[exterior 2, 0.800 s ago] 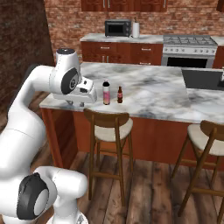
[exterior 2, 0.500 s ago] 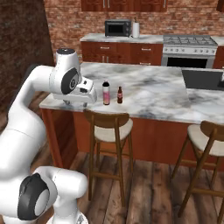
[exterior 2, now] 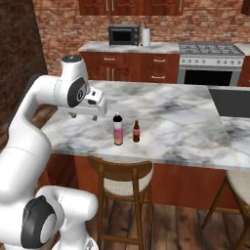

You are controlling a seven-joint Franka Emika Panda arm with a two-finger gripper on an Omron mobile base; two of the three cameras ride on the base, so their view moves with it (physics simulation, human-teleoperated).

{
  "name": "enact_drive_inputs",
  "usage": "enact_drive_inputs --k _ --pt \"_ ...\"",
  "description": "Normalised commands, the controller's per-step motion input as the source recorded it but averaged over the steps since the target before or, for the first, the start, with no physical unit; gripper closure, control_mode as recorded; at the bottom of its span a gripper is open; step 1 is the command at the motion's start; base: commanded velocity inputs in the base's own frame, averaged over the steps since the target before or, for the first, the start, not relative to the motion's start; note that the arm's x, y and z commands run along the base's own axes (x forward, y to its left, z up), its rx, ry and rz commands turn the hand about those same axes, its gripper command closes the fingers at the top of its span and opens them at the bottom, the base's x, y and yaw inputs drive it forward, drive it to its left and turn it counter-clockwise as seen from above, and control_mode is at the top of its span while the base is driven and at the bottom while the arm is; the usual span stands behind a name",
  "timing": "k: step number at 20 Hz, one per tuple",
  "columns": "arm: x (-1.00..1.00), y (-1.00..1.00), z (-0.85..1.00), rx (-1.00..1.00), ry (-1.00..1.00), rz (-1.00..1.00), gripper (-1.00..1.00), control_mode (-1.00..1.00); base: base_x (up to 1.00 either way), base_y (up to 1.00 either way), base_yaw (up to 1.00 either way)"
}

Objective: Place the large bottle from the dining counter next to the other large bottle outside the sink, and place the small bottle from the dining counter next to the other small bottle inside the sink.

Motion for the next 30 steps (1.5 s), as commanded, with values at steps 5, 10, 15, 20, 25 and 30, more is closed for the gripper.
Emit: enact_drive_inputs --k 5,10,15,20,25,30 --pt "0.4 0.01 0.13 -0.02 0.21 0.0 -1.0 -1.0 0.6 0.12 -0.02" --pt "0.38 0.0 0.05 -0.01 0.17 0.0 -1.0 -1.0 0.0 0.0 0.0" --pt "0.0 0.0 0.0 0.0 0.0 0.0 -1.0 -1.0 0.0 0.0 0.0" --pt "0.11 -0.06 -0.09 0.0 0.02 0.01 -1.0 -1.0 0.0 0.0 0.0" --pt "0.21 -0.3 -0.24 0.0 -0.01 0.04 -1.0 -1.0 0.0 0.0 0.0" --pt "0.06 -0.23 -0.05 -0.01 0.0 0.03 -1.0 -1.0 0.0 0.0 0.0"
